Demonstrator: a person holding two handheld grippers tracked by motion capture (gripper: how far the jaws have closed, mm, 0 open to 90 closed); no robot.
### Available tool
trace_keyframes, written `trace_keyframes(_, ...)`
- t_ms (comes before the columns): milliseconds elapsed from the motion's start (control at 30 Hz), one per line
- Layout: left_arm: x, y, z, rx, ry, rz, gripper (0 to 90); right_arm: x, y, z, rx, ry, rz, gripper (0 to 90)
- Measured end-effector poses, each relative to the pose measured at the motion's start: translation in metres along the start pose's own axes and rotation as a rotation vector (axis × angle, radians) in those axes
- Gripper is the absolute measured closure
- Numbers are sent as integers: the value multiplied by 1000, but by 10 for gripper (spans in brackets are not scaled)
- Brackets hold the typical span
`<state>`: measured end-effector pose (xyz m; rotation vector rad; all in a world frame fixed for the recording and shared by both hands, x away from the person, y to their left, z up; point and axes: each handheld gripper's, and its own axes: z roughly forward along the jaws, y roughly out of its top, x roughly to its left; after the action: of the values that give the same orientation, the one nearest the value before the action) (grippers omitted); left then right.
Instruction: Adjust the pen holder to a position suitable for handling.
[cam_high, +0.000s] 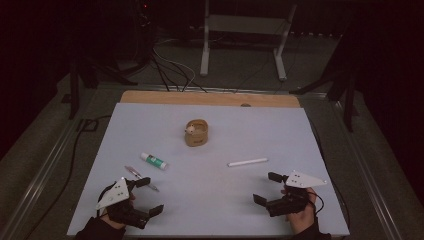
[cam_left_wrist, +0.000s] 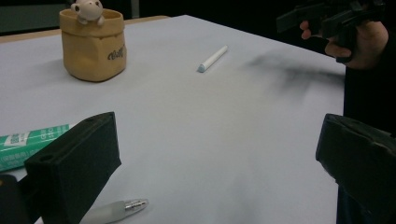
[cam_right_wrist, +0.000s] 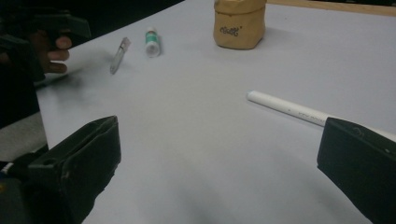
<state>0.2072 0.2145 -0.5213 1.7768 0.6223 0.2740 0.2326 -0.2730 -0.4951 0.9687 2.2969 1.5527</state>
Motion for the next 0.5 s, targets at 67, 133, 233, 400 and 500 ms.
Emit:
trace_keyframes(67, 0, 0, 0, 0, 0, -2, 5, 1, 1, 0, 0, -4, -10, 0)
trace_keyframes(133, 0, 0, 0, 1, 2, -1, 5, 2, 1, 0, 4, -6, -14, 0)
trace_keyframes(233, 0, 1, -2, -8, 0, -2, 5, 2, 1, 0, 8, -8, -7, 0)
trace_keyframes(400, 0, 1, -2, -10, -4, -5, 5, 3, 1, 0, 27, -35, -16, 0)
trace_keyframes(500, 0, 2, -2, -11, -6, -1, 5, 7, 2, 3, 52, -48, -24, 0)
